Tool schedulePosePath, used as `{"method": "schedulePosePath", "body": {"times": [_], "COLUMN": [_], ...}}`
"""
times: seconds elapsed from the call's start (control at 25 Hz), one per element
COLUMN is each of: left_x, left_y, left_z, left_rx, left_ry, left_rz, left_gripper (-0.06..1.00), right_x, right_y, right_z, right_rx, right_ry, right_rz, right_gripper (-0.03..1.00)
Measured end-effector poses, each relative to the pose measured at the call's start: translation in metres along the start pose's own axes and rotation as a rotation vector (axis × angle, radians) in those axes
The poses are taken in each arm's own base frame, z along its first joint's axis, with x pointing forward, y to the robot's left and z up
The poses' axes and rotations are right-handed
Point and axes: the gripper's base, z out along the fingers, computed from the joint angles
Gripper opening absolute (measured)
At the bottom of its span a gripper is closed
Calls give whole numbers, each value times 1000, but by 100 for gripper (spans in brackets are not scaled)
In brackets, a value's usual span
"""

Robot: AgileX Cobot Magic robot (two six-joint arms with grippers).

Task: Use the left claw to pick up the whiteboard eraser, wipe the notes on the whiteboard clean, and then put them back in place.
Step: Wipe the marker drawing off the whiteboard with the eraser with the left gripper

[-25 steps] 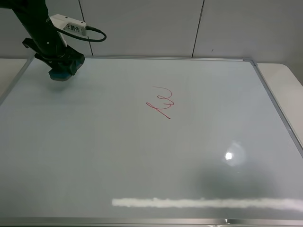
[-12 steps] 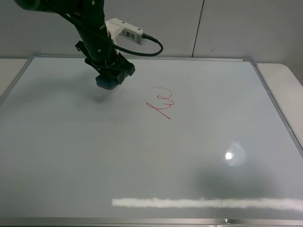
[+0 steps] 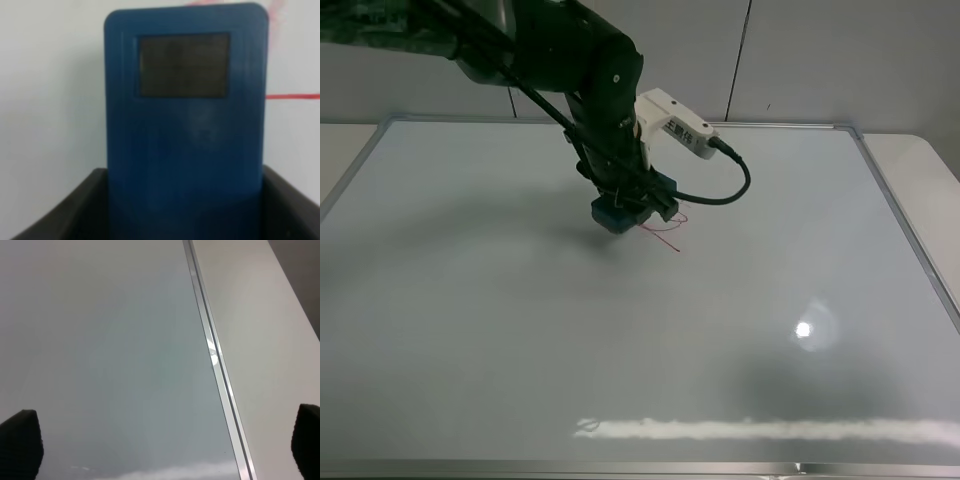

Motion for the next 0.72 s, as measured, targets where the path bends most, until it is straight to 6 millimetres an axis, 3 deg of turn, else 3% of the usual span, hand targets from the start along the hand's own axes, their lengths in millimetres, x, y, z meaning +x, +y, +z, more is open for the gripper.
{"method": "schedulePosePath", "body": {"times": [0.4,0.72], "left_x": [4,11], "left_y": [-77,-89], "left_z": [18,41], "left_rx": [121,148], "left_ry": [-7,8], "left_rz": [178,249], "left_gripper": [55,55], "right_x": [0,0], "right_y": [0,0], "right_z": [0,0], "right_rx": [0,0], "right_ry": [0,0], "right_rz": [0,0], "right_gripper": [99,99]}}
